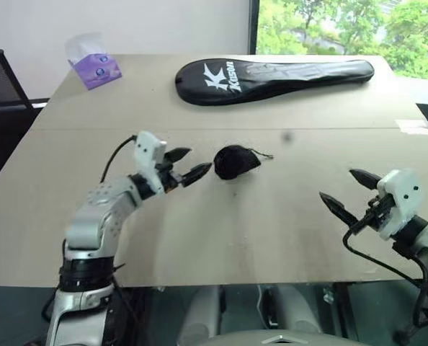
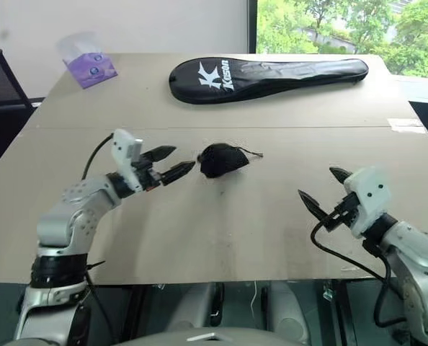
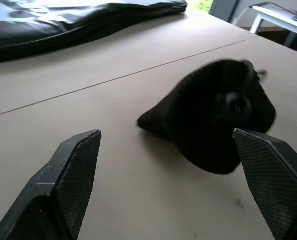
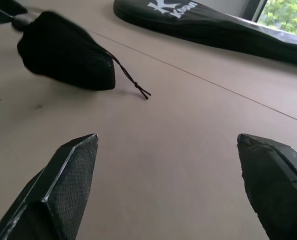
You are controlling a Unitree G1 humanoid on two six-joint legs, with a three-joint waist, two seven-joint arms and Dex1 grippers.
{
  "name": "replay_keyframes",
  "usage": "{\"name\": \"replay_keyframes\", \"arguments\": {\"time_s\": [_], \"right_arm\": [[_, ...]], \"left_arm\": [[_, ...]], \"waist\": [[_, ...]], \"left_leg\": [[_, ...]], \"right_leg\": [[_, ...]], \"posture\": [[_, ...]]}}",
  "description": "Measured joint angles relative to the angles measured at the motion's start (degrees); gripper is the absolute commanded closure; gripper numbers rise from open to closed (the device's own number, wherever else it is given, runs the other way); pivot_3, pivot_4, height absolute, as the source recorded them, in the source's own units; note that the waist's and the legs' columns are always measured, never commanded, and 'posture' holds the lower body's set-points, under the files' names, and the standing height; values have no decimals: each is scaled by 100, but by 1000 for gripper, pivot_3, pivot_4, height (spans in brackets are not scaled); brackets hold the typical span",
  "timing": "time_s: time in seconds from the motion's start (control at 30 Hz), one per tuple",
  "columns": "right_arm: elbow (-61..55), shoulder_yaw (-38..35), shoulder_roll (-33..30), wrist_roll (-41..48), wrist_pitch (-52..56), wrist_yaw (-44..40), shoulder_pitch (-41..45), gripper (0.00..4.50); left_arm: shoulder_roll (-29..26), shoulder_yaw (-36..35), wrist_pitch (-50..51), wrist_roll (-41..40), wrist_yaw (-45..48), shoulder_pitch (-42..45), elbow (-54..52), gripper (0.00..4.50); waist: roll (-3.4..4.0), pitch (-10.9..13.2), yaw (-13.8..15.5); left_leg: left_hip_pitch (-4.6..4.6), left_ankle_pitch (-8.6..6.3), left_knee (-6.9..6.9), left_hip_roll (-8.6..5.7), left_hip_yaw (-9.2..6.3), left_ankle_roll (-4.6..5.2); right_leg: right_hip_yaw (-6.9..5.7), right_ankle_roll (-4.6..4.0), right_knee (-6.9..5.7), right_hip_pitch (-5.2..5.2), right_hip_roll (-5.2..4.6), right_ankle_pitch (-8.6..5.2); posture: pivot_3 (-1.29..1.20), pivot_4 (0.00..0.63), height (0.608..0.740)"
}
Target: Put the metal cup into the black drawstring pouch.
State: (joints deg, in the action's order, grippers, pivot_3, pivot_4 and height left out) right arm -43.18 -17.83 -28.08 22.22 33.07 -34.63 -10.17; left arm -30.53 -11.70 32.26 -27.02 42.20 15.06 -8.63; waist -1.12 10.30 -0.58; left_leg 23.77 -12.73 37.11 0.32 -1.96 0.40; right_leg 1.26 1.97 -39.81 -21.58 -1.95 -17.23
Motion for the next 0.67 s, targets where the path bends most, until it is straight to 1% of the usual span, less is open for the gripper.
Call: {"name": "replay_keyframes", "arguments": {"time_s": [0.1, 0.27, 0.43, 0.67], "right_arm": [[-69, 200, 113, -208, -425, 52, -545, 13], [-65, 348, 152, -433, -926, 118, -953, 13], [-46, 355, 119, -491, -1370, 3, -1308, 13], [271, 351, 94, -535, -1814, -98, -1441, 13]], "left_arm": [[-78, -286, -130, -30, -2, -698, -230, 105], [-147, -634, -175, -191, -4, -1364, -564, 105], [-151, -970, -174, -294, -203, -1709, -806, 105], [-46, -1088, -192, -361, -611, -1815, -888, 105]], "waist": [[0, 0, 2], [-2, -2, -6], [-3, -5, -2], [-8, -10, -1]], "left_leg": [[3, -1, -4, 1, -3, -1], [-2, -1, -4, 3, -3, -1], [-1, -1, -4, 3, -2, 0], [-2, -1, -4, 3, -3, 0]], "right_leg": [[-1, -1, 3, -2, -6, -1], [0, -2, 2, -1, -7, -1], [0, -3, 3, 0, -7, -2], [0, -3, 3, 1, -7, -2]], "posture": [[0, 150, 740], [0, 150, 740], [0, 150, 740], [0, 150, 740]]}}
